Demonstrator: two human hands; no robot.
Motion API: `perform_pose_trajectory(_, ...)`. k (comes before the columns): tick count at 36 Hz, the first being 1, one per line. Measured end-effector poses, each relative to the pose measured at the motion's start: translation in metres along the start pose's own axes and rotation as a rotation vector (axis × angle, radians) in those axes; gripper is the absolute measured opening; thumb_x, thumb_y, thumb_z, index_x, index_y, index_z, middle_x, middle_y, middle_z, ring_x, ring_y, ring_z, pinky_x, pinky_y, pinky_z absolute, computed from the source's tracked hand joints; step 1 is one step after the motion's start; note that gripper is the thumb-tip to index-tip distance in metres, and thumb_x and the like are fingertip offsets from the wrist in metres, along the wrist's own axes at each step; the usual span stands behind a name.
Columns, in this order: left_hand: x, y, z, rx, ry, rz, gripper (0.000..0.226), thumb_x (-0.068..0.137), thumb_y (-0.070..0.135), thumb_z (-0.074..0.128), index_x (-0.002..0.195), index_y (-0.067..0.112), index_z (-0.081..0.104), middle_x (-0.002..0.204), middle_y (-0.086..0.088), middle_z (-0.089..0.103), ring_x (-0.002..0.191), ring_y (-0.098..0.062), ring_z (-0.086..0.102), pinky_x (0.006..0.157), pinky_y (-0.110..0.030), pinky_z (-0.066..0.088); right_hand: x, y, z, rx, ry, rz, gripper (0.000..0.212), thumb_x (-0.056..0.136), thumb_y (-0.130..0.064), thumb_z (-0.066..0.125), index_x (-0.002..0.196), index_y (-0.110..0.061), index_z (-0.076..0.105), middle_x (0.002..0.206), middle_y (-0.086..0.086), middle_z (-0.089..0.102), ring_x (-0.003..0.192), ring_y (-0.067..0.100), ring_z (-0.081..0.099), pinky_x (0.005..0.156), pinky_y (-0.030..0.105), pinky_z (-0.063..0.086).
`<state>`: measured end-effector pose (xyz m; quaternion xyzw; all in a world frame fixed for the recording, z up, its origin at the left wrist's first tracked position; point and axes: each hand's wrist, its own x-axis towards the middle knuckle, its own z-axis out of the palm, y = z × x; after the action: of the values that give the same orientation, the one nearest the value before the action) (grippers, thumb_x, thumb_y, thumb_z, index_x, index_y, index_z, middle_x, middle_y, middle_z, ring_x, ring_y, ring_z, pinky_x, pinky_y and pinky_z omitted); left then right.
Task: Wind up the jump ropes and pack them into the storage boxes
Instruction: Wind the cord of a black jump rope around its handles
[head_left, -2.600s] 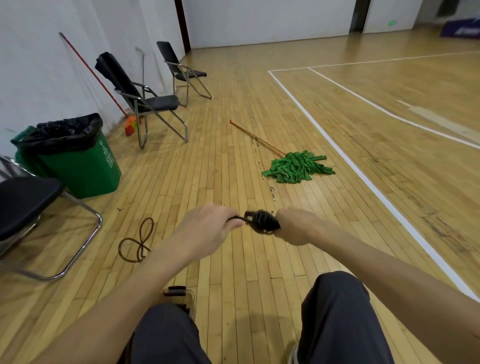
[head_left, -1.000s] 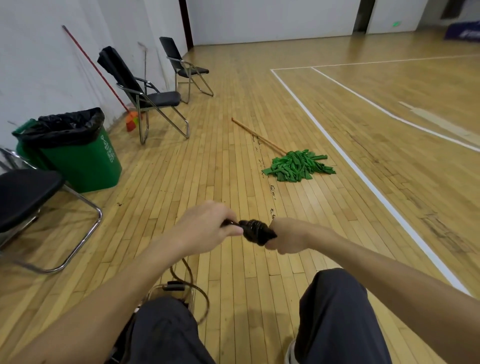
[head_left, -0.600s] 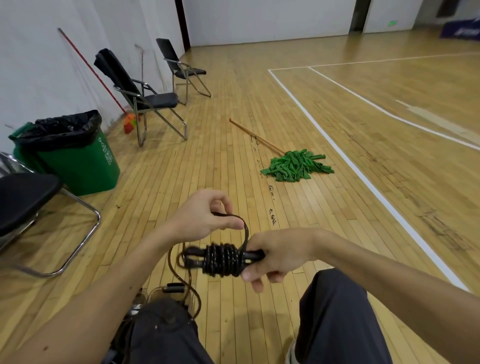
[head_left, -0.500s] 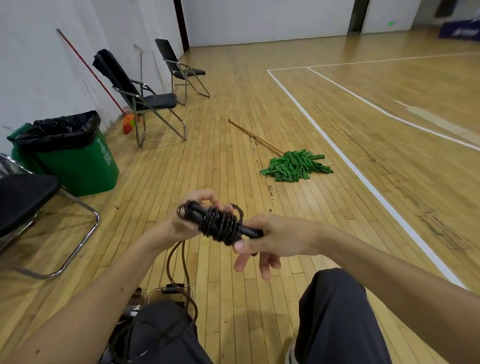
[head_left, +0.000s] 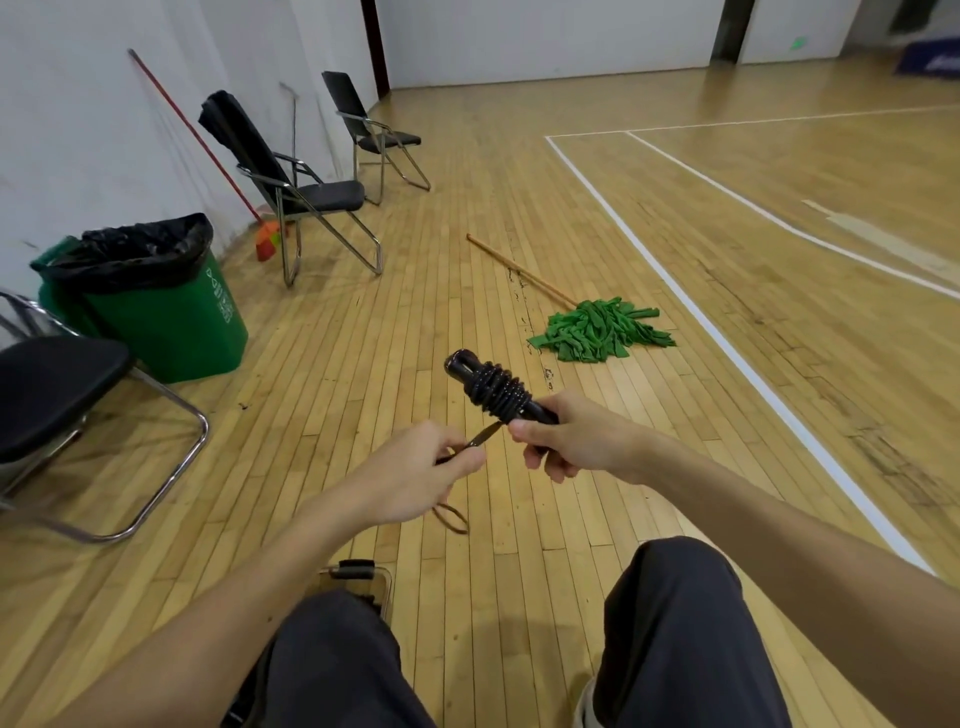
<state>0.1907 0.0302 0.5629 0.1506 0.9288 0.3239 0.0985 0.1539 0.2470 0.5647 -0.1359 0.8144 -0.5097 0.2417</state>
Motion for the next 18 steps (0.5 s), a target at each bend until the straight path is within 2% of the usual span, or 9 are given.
perform_pose_trajectory(2,0.0,0.001,0.001,0.057,0.001,0.001,0.023,0.1,0.038,0.055,0.079,0.03,0.059,0.063,0.01,0.057,0.055,-0.002,0.051,0.061,-0.029,0.047,0.002,0.004,0.0,-0.005,0.024,0.005,0.012,0.104,-0.026,0.055,0.097,-0.016,0.056,0.071,-0.001,0.061,0.052,0.009,0.051,0.052,0.023,0.042)
perform_pose_trajectory(5,0.001,0.004,0.0,0.135,-0.006,0.004,0.023,0.1,0.034,0.057,0.077,0.032,0.058,0.066,0.006,0.059,0.059,-0.012,0.057,0.066,-0.036,0.052,0.007,0.012,-0.001,-0.031,0.046,0.006,0.012,0.105,-0.025,0.054,0.096,-0.016,0.056,0.071,0.0,0.059,0.05,0.009,0.049,0.05,0.021,0.042)
perform_pose_trajectory(7,0.0,0.006,0.0,0.166,-0.036,-0.013,0.015,0.101,0.031,0.056,0.086,0.03,0.059,0.07,0.004,0.064,0.064,-0.016,0.064,0.064,-0.035,0.057,0.01,0.018,-0.002,-0.058,0.07,0.01,0.012,0.105,-0.025,0.054,0.097,-0.017,0.056,0.072,0.001,0.06,0.05,0.008,0.049,0.05,0.02,0.043)
perform_pose_trajectory(9,0.0,0.007,0.001,0.169,-0.059,-0.045,0.005,0.101,0.026,0.056,0.102,0.027,0.061,0.073,0.003,0.065,0.062,-0.011,0.065,0.058,-0.028,0.058,0.013,0.025,-0.003,-0.104,0.113,0.015,0.013,0.105,-0.027,0.053,0.097,-0.018,0.056,0.072,0.001,0.06,0.05,0.008,0.05,0.052,0.02,0.044)
perform_pose_trajectory(13,0.003,0.009,0.004,0.269,-0.01,-0.042,0.024,0.102,0.026,0.054,0.122,0.017,0.064,0.074,0.013,0.055,0.066,-0.002,0.057,0.059,-0.014,0.042,0.02,0.034,-0.004,-0.143,0.177,0.037,0.015,0.105,-0.029,0.053,0.1,-0.015,0.057,0.073,0.002,0.061,0.051,0.009,0.05,0.054,0.022,0.045)
perform_pose_trajectory(18,0.005,0.015,0.006,0.41,0.032,-0.001,0.03,0.103,0.03,0.052,0.128,0.017,0.063,0.078,0.01,0.058,0.065,-0.004,0.056,0.057,-0.015,0.04,0.027,0.04,0.0,-0.222,0.226,0.089,0.02,0.104,-0.033,0.053,0.105,-0.014,0.058,0.077,0.005,0.062,0.06,0.014,0.052,0.057,0.027,0.046)
